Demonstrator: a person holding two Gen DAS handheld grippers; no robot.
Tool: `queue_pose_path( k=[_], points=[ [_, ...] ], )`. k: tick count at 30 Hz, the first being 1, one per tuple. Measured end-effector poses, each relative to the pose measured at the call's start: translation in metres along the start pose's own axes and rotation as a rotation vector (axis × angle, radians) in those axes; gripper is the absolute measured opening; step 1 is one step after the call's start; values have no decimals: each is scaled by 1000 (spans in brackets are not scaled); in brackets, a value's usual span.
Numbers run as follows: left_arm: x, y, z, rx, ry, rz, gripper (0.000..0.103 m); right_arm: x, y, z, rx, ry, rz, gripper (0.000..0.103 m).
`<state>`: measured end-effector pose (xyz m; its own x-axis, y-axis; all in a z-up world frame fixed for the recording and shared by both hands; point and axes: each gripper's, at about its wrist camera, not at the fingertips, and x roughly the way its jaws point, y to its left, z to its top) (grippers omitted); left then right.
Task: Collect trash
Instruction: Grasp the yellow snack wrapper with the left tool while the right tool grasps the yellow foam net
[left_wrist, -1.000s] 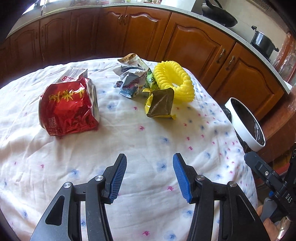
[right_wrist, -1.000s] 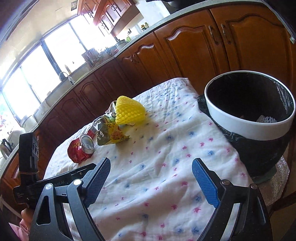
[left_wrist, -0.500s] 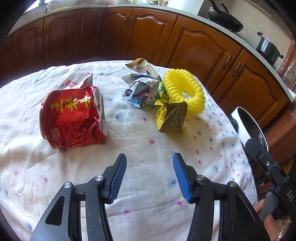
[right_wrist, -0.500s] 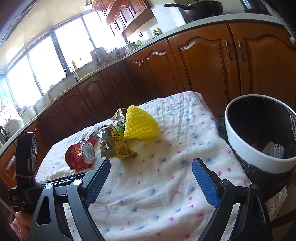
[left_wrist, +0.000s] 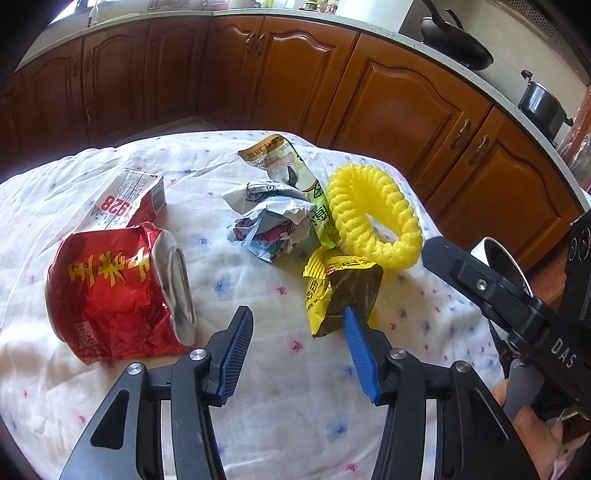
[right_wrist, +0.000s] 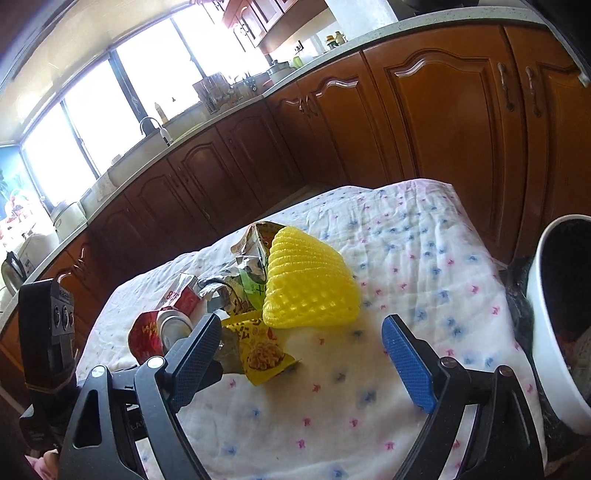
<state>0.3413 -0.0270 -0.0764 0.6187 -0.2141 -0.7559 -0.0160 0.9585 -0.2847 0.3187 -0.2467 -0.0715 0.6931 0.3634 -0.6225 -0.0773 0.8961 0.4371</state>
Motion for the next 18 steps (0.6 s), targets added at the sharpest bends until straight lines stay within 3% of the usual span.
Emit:
queue_pose_path(
  k=[4,6,8,11,18],
  points=[
    [16,-2,3,3,29,-4,30,21,0,9,-1,22,1,75],
    [23,-3,3,2,43,-10,15,28,-3,11,5,34,-9,62],
    [28,-1,3,6,49,-18,7,31,-6,10,12,52,-15,35],
    [26,-4,2,19,32,-20,4,22,-8,6,11,42,-35,20],
    [3,-20,-1,67,-14,-60,4,-26,-24,-8,61,-14,-37,14]
  ],
)
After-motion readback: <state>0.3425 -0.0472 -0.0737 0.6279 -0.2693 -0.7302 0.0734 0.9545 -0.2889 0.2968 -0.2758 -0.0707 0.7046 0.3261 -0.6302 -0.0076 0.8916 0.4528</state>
